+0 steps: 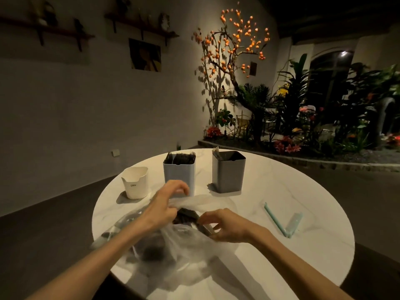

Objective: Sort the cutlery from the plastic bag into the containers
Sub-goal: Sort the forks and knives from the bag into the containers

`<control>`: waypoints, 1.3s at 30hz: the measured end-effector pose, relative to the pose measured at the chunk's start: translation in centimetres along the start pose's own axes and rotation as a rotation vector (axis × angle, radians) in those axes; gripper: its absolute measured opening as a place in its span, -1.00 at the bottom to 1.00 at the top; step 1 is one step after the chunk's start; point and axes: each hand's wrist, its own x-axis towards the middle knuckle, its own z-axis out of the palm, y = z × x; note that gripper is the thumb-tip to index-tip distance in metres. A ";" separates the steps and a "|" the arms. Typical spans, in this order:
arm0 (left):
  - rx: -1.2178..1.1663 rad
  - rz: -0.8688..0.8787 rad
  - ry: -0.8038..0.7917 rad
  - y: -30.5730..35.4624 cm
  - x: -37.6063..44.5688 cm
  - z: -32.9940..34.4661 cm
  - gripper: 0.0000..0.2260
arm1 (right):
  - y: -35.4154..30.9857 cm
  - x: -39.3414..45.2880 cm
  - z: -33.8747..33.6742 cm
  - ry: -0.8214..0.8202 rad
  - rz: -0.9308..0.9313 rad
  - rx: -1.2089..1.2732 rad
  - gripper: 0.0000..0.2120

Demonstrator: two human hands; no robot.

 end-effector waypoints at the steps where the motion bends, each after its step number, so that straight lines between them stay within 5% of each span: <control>1: -0.053 0.009 0.040 0.4 -0.1 -0.8 -0.50 | -0.4 0.3 -0.2 0.004 -0.014 -0.056 -0.50; 7: -0.144 0.013 0.074 0.8 -1.1 -5.5 -0.41 | -1.3 1.6 -1.6 0.082 -0.134 -0.244 -0.20; 11: 0.615 -0.065 -0.131 0.8 -2.4 -5.3 -0.59 | -1.6 3.1 -1.2 0.071 -0.114 -0.254 -0.30; 13: 0.785 -0.141 -0.073 0.6 -2.8 -4.2 -0.70 | -2.2 4.2 -0.6 0.055 -0.111 -0.279 -0.50; 16: 0.794 -0.160 0.070 0.2 -2.7 -2.7 -0.44 | -3.4 5.8 1.1 -0.003 -0.085 -0.210 -0.77; 21: 0.765 -0.134 -0.002 -1.0 -2.0 -1.8 0.01 | -4.0 8.6 2.6 -0.007 0.097 -0.187 -0.71; 27: 0.728 -0.199 -0.091 -2.0 -1.5 -1.4 0.06 | -4.3 11.6 4.8 -0.006 0.369 -0.252 -0.45; 33: 0.720 -0.110 0.130 -2.7 -0.9 -0.9 0.06 | -5.1 12.9 5.4 0.072 0.381 -0.307 -0.64; 39: 0.578 -0.038 0.090 -4.4 -0.3 -0.4 0.11 | -5.3 13.0 5.0 -0.083 0.390 -0.235 -0.42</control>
